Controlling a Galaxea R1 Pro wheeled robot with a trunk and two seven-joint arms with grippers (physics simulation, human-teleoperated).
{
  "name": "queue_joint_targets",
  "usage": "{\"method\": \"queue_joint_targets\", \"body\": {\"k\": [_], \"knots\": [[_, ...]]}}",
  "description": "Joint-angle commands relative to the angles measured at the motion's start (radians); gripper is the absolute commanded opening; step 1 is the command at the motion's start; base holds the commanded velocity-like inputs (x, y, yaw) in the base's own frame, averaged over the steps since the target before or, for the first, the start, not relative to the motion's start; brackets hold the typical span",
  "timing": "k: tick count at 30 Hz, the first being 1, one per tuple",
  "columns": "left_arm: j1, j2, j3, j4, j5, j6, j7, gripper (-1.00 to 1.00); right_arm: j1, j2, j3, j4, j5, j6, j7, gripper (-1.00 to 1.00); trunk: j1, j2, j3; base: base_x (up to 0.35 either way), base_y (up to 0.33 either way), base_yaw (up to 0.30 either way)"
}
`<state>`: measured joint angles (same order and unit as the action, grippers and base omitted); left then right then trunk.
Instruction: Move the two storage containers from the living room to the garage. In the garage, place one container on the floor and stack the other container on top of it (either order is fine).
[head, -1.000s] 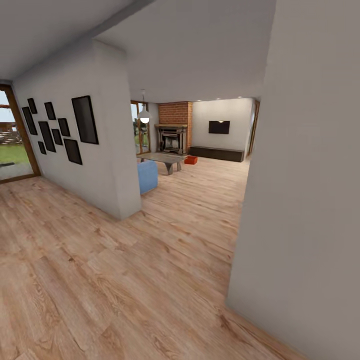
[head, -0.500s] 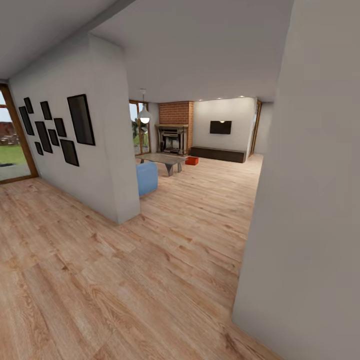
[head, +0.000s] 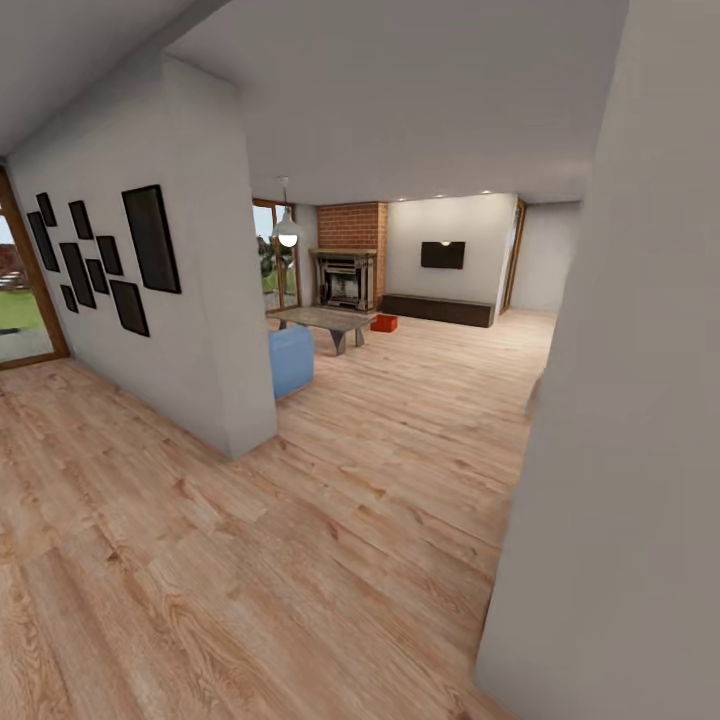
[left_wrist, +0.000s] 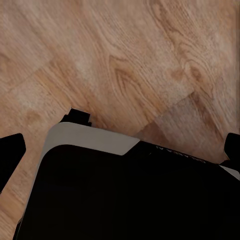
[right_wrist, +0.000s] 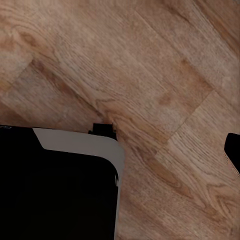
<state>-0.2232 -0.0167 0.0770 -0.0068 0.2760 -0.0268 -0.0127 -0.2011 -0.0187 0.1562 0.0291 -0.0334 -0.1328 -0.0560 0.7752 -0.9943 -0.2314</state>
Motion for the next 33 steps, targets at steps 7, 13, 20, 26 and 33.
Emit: {"method": "queue_joint_targets", "body": {"k": [7,13,20,26,33], "knots": [[-0.001,0.001,0.007,0.001,0.002,-0.004,-0.001,1.0,-0.001,0.0,0.008,0.003,-0.003,-0.005,-0.003,1.0,0.001,-0.001,-0.001,0.322,0.0,0.0],[-0.001,0.001,0.007,0.001,0.002,-0.004,-0.001,1.0,-0.001,0.0,0.008,0.003,-0.003,-0.005,-0.003,1.0,0.001,-0.001,-0.001,0.322,0.0,0.0],[-0.001,0.001,0.007,0.001,0.002,-0.004,-0.001,1.0,-0.001,0.0,0.008,0.003,-0.003,-0.006,-0.004,1.0,0.001,-0.001,-0.001,0.322,0.0,0.0],[-0.001,0.0,0.007,0.001,0.002,-0.004,-0.001,1.0,-0.001,0.0,0.008,0.003,-0.003,-0.007,-0.004,1.0,0.001,-0.001,-0.001,0.322,0.0,0.0],[-0.001,0.0,0.007,0.001,0.002,-0.004,-0.001,1.0,-0.001,0.0,0.008,0.003,-0.003,-0.007,-0.004,1.0,0.001,-0.001,-0.001,0.322,0.0,0.0]]}}
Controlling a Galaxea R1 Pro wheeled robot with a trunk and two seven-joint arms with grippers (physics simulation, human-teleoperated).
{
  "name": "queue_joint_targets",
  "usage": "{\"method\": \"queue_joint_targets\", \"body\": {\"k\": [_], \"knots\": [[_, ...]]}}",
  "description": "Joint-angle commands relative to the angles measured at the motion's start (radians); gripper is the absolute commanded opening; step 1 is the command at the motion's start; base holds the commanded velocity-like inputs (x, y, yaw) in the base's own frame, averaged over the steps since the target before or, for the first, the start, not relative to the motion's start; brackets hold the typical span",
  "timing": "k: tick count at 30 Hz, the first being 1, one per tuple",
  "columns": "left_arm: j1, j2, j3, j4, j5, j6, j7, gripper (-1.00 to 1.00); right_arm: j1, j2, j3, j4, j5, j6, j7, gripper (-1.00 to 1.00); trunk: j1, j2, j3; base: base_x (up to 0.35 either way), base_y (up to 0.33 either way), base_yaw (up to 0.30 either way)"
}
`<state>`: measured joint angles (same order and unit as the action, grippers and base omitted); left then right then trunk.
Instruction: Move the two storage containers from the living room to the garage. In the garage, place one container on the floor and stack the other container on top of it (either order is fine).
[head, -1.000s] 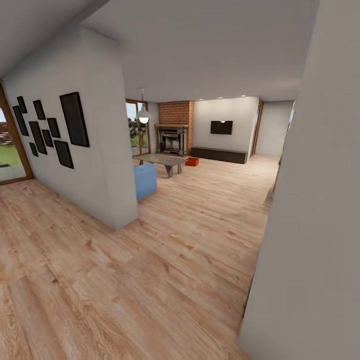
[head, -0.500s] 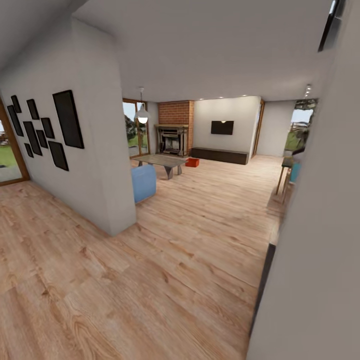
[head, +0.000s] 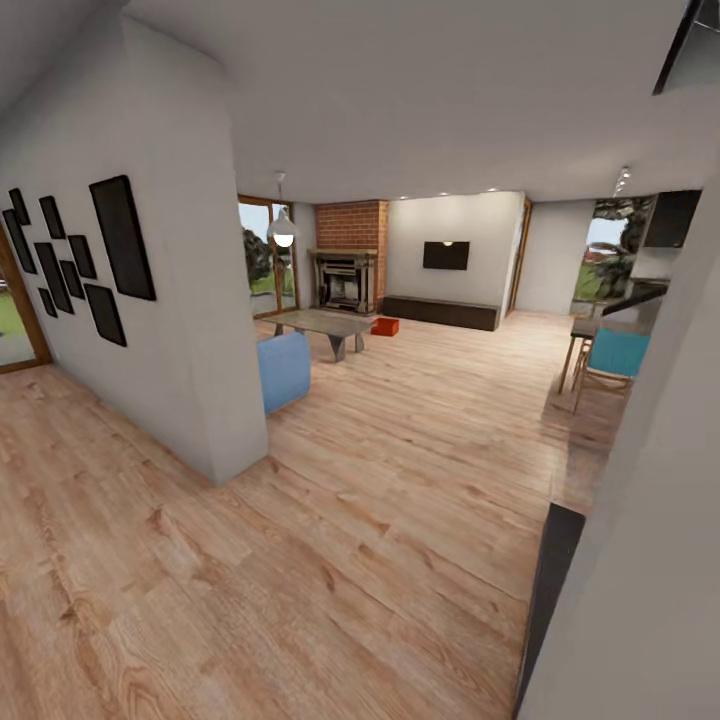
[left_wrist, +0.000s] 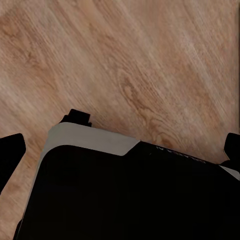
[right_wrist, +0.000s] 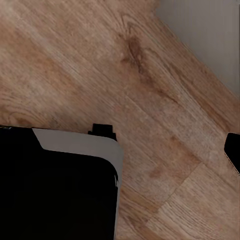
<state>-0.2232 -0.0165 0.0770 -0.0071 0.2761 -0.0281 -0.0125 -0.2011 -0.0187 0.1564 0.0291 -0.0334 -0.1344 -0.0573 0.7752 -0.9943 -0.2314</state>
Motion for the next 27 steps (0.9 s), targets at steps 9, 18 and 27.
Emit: {"method": "queue_joint_targets", "body": {"k": [9,18,27], "knots": [[-0.001,0.0,0.007,0.001,0.002,-0.003,-0.001,1.0,-0.001,0.0,0.008,0.003,-0.003,-0.007,-0.003,1.0,0.001,-0.001,-0.001,0.322,0.0,0.0],[-0.001,0.0,0.007,0.001,0.002,-0.003,-0.001,1.0,-0.001,0.0,0.008,0.003,-0.003,-0.006,-0.003,1.0,0.001,-0.001,-0.001,0.322,0.0,0.0],[-0.001,0.0,0.007,0.001,0.002,-0.003,-0.001,1.0,-0.001,0.001,0.008,0.003,-0.003,-0.006,-0.003,1.0,0.001,-0.001,-0.001,0.322,0.0,0.0]]}}
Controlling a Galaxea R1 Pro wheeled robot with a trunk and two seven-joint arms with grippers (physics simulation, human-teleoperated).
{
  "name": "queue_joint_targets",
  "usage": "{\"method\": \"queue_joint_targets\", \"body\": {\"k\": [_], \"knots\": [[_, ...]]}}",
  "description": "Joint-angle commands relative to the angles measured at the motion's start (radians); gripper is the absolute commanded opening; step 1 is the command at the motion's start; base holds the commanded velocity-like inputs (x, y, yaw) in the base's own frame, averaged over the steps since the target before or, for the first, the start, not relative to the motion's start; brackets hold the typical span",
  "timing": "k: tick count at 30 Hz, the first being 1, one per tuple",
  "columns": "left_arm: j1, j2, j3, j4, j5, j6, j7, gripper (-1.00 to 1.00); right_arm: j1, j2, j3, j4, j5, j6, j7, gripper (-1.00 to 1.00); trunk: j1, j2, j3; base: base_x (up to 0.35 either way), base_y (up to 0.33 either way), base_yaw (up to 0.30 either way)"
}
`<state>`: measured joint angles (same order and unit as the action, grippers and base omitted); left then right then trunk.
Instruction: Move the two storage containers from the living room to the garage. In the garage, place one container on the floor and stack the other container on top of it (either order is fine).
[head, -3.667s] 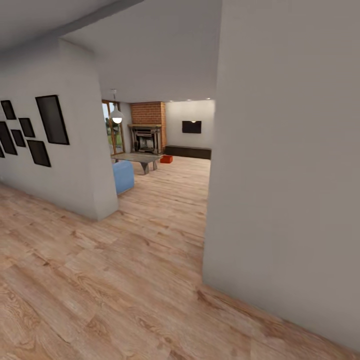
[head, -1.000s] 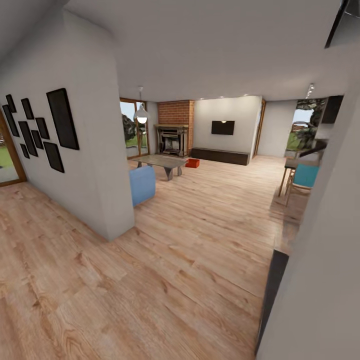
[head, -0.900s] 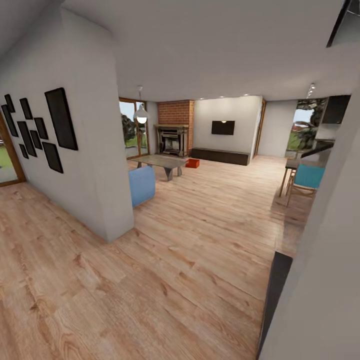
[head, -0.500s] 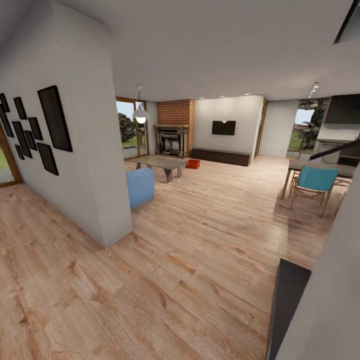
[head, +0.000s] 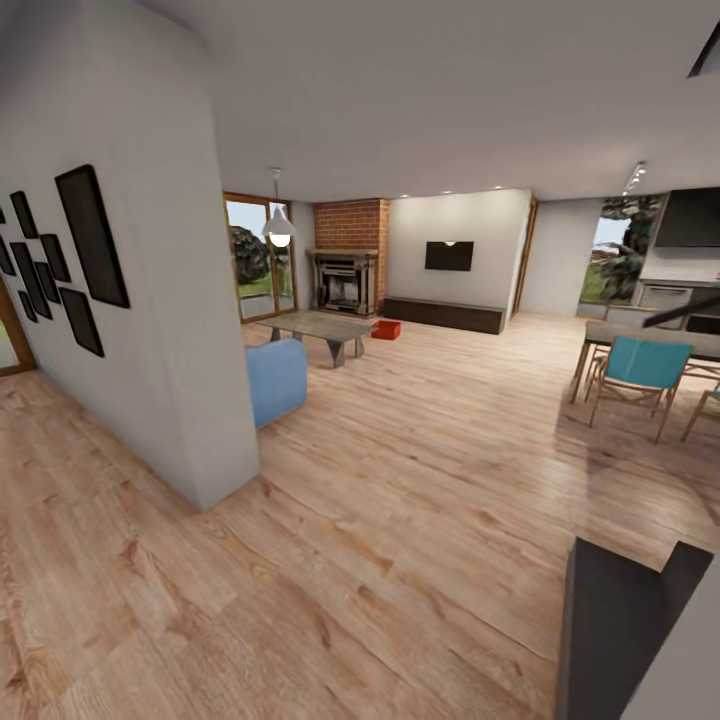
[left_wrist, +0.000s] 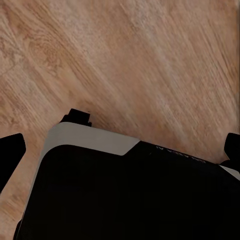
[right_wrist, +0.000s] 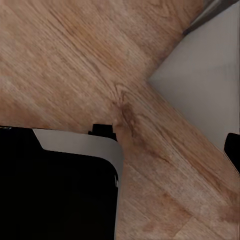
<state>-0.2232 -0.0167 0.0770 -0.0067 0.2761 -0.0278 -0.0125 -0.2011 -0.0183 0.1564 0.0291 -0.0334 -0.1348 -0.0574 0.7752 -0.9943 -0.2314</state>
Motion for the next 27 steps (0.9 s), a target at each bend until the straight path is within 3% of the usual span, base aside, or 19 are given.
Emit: {"method": "queue_joint_targets", "body": {"k": [1,27], "knots": [[-0.001,0.0,0.007,0.001,0.002,-0.003,-0.001,1.0,-0.001,0.0,0.008,0.003,-0.003,-0.006,-0.002,1.0,0.001,-0.001,-0.001,0.322,0.0,0.0],[-0.001,0.0,0.007,0.001,0.002,-0.003,-0.001,1.0,-0.001,0.0,0.008,0.003,-0.003,-0.008,-0.003,1.0,0.001,-0.001,-0.001,0.322,0.0,0.0]]}}
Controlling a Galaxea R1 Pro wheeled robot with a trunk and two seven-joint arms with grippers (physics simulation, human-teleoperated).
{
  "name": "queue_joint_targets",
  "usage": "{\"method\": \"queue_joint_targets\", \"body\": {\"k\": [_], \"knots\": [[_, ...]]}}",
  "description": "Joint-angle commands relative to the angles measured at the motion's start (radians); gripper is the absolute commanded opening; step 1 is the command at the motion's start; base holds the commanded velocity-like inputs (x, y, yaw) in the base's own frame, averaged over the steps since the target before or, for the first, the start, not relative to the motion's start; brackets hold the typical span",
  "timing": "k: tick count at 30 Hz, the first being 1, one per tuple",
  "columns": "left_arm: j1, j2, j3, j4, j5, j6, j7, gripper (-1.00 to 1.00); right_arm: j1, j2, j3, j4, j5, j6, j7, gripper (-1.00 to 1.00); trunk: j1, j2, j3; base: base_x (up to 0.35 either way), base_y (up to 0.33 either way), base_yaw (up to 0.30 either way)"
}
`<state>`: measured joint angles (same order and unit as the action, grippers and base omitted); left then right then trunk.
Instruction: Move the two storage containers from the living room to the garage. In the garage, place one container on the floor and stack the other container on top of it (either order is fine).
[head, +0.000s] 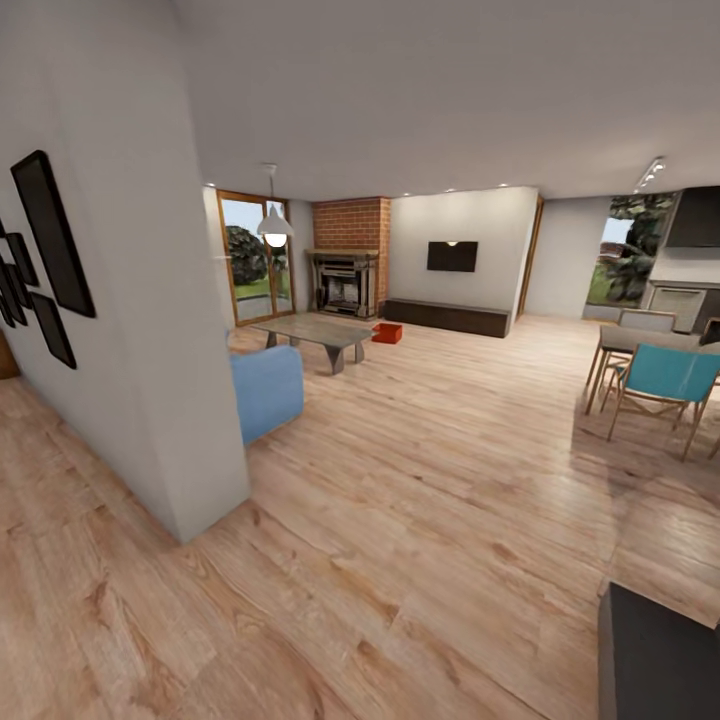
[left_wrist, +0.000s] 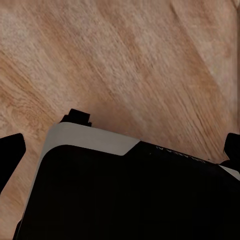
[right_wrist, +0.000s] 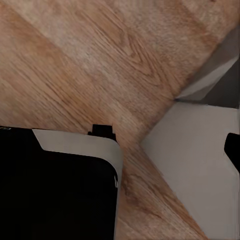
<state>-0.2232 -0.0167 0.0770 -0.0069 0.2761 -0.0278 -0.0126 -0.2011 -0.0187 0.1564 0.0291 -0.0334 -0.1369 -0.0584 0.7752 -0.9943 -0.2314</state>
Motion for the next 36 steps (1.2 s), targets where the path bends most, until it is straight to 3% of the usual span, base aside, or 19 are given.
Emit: {"method": "queue_joint_targets", "body": {"k": [1,36], "knots": [[-0.001,0.0,0.007,0.001,0.002,-0.003,-0.001,1.0,-0.001,0.0,0.008,0.003,-0.003,-0.006,-0.003,1.0,0.001,-0.001,-0.001,0.322,0.0,0.0],[-0.001,0.0,0.007,0.001,0.002,-0.003,-0.001,1.0,-0.001,0.0,0.005,0.003,-0.008,-0.01,-0.008,1.0,0.001,-0.001,-0.001,0.322,0.0,0.0]]}}
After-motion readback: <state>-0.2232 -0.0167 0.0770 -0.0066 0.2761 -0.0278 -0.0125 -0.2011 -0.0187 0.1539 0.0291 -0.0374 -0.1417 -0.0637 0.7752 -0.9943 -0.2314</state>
